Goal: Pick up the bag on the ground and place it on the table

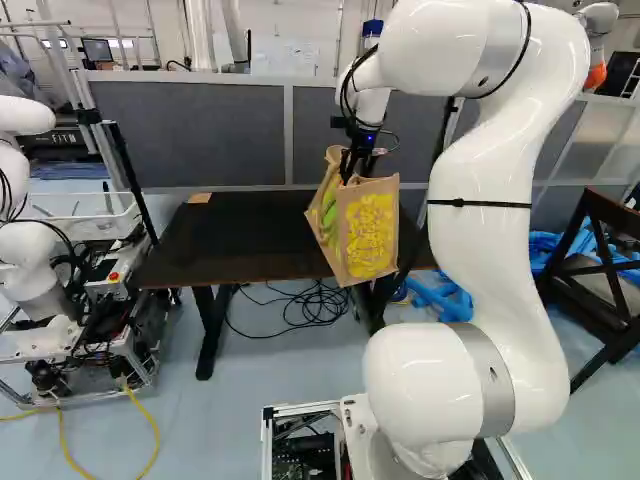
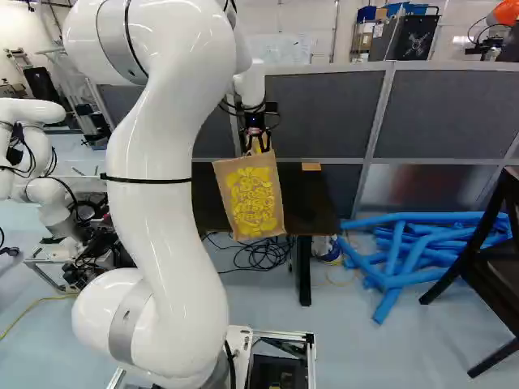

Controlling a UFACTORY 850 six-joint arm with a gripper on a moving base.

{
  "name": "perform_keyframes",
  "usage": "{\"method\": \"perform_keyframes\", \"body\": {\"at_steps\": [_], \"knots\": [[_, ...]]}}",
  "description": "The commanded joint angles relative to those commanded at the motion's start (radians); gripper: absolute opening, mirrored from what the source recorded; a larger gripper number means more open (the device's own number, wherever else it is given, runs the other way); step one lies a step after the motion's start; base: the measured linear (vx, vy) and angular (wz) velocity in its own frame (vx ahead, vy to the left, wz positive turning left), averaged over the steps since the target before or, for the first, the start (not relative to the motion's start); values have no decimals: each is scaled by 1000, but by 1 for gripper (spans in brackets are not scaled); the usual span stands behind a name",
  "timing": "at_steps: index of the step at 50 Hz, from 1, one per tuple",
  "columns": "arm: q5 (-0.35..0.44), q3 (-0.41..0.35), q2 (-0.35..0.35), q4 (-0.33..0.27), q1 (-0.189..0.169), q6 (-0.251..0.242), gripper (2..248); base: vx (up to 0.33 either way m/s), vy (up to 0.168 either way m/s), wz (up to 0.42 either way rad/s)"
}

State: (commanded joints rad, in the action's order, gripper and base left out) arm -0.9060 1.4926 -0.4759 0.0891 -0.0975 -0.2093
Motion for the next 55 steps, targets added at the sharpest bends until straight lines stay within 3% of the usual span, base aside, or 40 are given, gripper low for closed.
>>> {"method": "perform_keyframes", "body": {"at_steps": [4, 5, 10, 11, 15, 16, 20, 21, 55], "knots": [[0, 0, 1, 0, 0, 0, 100, 0, 0, 0], [0, 0, 2, 0, 0, 0, 135, 0, 0, 0], [0, -2, 10, 0, 0, 0, 135, 0, 0, 0], [0, -2, 13, 0, 0, 0, 171, 0, 0, 0], [0, -3, 22, 0, 0, 0, 171, 0, 0, 0], [0, -4, 25, 0, 0, 0, 207, 0, 0, 0], [0, -5, 35, 0, 0, 0, 207, 0, 0, 0], [0, -5, 38, 0, 0, 0, 243, 0, 0, 0], [-17, -25, 135, 0, -1, 0, 247, 0, 0, 0]]}}
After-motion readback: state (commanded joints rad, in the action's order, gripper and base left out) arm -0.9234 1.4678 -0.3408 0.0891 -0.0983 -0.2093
